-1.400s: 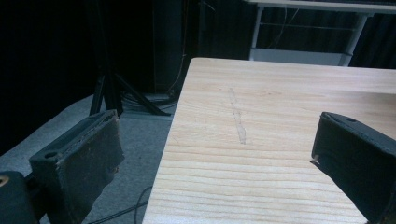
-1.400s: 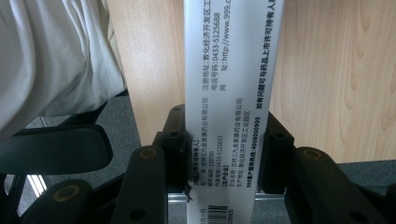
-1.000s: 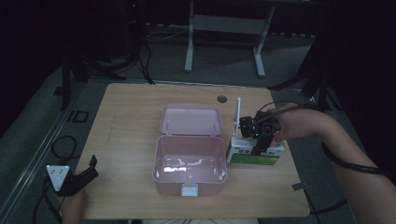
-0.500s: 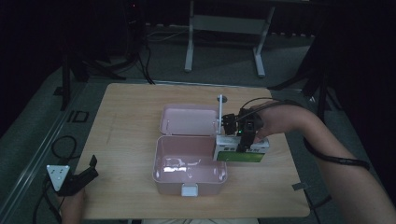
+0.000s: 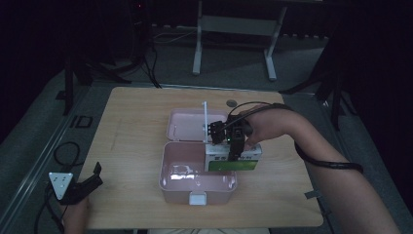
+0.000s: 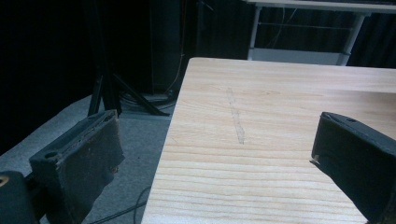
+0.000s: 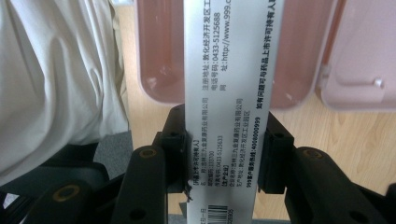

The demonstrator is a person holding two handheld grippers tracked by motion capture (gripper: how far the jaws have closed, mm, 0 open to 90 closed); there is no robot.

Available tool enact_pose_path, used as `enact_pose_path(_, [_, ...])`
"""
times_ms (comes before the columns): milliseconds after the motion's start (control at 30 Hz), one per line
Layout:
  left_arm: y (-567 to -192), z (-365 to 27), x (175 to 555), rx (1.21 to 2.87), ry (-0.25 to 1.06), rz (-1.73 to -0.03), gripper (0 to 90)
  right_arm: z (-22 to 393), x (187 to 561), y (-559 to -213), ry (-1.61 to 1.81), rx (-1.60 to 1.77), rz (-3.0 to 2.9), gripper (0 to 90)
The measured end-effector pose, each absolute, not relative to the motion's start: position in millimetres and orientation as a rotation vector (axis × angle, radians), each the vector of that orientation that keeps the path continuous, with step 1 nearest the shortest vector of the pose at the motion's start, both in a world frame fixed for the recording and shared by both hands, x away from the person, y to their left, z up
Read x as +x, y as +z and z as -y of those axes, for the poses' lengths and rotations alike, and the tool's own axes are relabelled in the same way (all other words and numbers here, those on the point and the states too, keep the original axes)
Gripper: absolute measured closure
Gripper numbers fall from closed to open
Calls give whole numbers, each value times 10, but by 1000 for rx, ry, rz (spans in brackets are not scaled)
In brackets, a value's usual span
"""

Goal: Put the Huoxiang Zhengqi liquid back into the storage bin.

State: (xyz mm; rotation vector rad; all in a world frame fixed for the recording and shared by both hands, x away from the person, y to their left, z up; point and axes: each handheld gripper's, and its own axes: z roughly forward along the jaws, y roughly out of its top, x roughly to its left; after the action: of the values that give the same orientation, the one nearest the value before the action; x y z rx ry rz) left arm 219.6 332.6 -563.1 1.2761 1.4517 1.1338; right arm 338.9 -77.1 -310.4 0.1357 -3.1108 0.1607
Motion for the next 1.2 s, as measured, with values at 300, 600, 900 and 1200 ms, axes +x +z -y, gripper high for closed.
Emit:
enact_pose_path(300, [-5631, -3326, 2193, 1278, 1135, -1450, 22, 523, 3281, -3189, 190, 225, 3097, 619])
enact_pose_path(600, [-5631, -3329, 2195, 1278, 1133, -1448, 22, 308, 3229, -3250, 175, 257, 3086, 619])
enact_pose_path(900, [-5631, -3330, 2196, 1278, 1130, -1446, 22, 160, 3210, -3350, 152, 256, 3085, 619])
enact_pose_path(1200, [-5632, -3330, 2197, 1277, 1131, -1447, 22, 111, 3223, -3537, 138, 251, 3079, 618])
